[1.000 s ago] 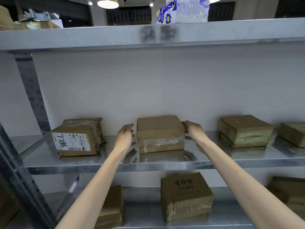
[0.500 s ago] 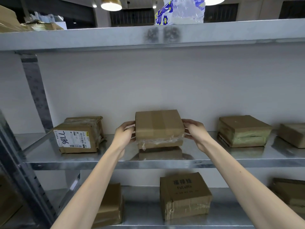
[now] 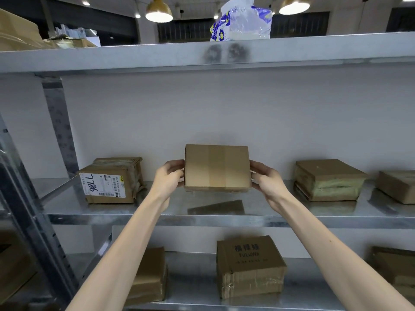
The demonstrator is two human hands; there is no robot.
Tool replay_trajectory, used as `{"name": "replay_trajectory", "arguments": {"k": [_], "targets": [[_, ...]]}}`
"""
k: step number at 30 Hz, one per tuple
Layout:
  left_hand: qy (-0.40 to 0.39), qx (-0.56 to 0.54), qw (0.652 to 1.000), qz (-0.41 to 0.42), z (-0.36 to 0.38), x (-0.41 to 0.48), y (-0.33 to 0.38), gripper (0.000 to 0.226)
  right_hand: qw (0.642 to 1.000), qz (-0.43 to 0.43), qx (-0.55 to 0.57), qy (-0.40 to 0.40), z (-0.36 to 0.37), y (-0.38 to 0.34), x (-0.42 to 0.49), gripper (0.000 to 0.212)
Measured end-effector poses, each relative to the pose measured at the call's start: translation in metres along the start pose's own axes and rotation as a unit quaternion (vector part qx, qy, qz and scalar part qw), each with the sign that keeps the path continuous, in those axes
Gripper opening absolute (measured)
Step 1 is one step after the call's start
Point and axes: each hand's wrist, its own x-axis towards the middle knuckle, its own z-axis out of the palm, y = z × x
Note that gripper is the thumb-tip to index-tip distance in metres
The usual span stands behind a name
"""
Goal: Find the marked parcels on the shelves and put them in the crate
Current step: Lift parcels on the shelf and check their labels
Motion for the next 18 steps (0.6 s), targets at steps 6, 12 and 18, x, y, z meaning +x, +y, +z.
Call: {"name": "replay_trajectory", "arguments": {"k": [6,12,18], "targets": [[0.008,0.002,0.999,-0.035,-0.001,-0.007,-0.012,0.036,1.0,0.006,-0.006,-0.003,0.001,0.001,-0.007,0.045],[0.011,0.003,1.0,-0.029,-0.003,-0.009,-0.009,0.032,1.0,-0.002,-0.01,-0.003,-0.004,-0.007,-0.012,0.041],[0.025,0.0,1.0,-0.014,-0.001,-0.013,0.003,0.019,0.999,-0.022,0.034,0.021,-0.006,-0.014,-0.01,0.03]]}}
